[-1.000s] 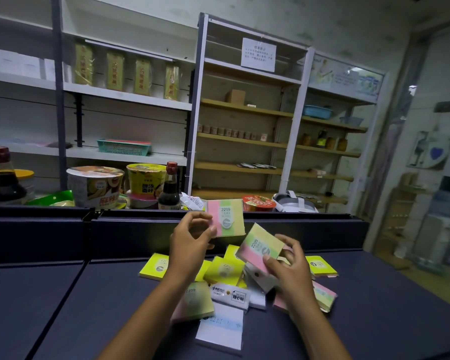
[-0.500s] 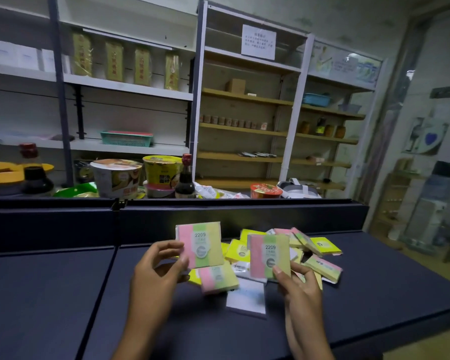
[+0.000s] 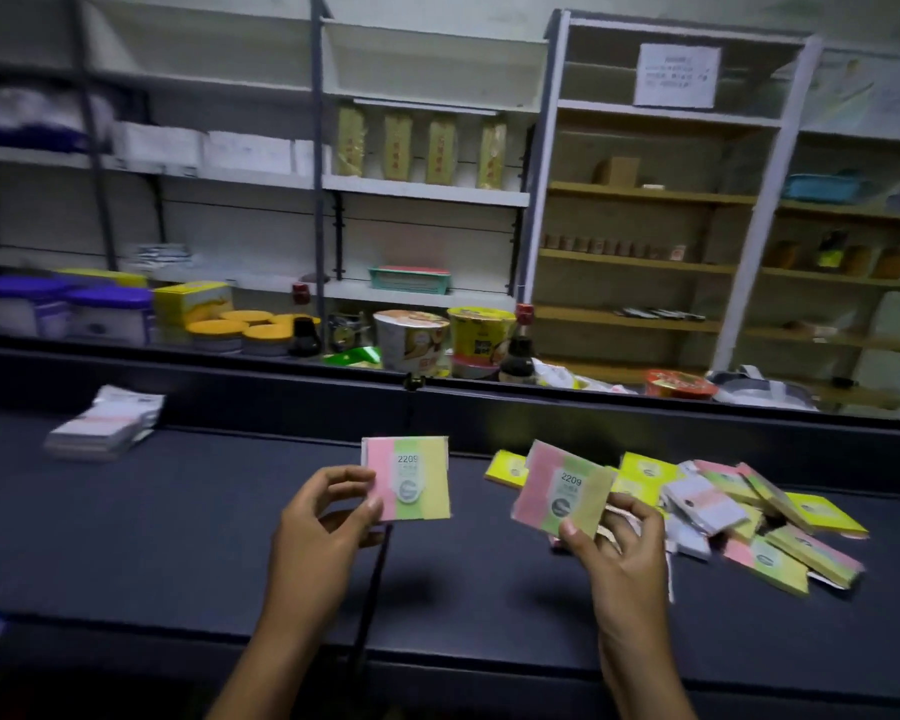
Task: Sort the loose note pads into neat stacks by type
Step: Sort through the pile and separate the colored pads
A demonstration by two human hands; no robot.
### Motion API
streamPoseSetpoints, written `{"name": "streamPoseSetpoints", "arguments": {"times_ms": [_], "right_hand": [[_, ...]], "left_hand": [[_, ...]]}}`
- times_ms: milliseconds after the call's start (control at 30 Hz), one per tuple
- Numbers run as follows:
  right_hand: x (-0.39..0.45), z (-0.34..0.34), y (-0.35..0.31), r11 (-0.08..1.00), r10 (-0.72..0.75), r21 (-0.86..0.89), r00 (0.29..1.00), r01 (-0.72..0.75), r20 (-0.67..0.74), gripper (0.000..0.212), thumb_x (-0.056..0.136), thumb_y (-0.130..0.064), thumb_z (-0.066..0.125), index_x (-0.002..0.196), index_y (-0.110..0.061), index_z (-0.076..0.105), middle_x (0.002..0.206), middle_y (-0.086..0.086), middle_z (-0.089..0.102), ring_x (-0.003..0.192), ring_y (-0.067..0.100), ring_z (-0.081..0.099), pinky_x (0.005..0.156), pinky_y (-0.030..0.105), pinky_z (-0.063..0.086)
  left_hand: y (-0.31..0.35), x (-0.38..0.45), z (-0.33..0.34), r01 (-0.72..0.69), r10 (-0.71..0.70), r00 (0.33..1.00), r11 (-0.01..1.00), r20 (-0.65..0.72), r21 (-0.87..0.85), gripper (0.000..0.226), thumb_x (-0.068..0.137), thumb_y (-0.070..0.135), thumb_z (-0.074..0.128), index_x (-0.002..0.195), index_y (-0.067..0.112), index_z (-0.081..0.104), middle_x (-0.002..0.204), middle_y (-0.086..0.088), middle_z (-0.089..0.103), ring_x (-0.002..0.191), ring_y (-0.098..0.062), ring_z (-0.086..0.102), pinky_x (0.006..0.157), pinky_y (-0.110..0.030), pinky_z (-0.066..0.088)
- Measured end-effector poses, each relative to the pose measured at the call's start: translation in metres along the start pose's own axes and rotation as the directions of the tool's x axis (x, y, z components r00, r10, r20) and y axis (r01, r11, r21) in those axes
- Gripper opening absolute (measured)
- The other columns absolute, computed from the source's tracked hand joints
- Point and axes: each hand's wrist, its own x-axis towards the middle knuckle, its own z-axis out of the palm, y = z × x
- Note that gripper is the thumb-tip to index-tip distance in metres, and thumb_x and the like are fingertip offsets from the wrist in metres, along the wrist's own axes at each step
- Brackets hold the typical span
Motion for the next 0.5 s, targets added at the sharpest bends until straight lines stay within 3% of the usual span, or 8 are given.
{"name": "streamPoseSetpoints", "arguments": {"times_ms": [133,333,500], "right_hand": [[-0.012,0.028,-0.001,0.999,-0.036,-0.009,0.992,0.037,0.121,0.059,0.083,0.012,0.067,0.105,-0.04,0.049,0.094,-0.009,0.075,0.087,0.01,0.073,0.068,0.016,0.057],[-0.033,0.074,-0.001,1.0,-0.029,-0.001,0.97,0.03,0.243,0.057,0.084,0.008,0.069,0.12,-0.033,0.052,0.116,0.001,0.062,0.092,0.003,0.071,0.066,0.014,0.055],[-0.047,0.123,-0.001,0.999,-0.033,-0.028,0.944,0.045,0.327,0.052,0.086,0.003,0.07,0.112,-0.04,0.056,0.115,-0.008,0.06,0.088,0.001,0.072,0.064,0.014,0.055]], "left_hand": [[0.014,-0.007,-0.034,0.005,-0.001,0.996,0.999,-0.091,0.039,0.017,0.087,0.001,0.069,0.093,0.017,0.069,0.096,-0.002,0.071,0.08,-0.021,0.073,0.061,-0.027,0.059],[0.024,-0.012,-0.085,0.022,-0.004,0.985,0.994,-0.174,0.103,0.016,0.087,0.002,0.069,0.095,0.016,0.069,0.098,-0.005,0.07,0.078,-0.021,0.073,0.062,-0.029,0.06],[0.025,-0.002,-0.126,0.049,-0.018,0.979,0.988,-0.204,0.146,0.016,0.088,0.004,0.069,0.097,0.017,0.069,0.099,-0.003,0.071,0.078,-0.021,0.073,0.064,-0.031,0.061]]}}
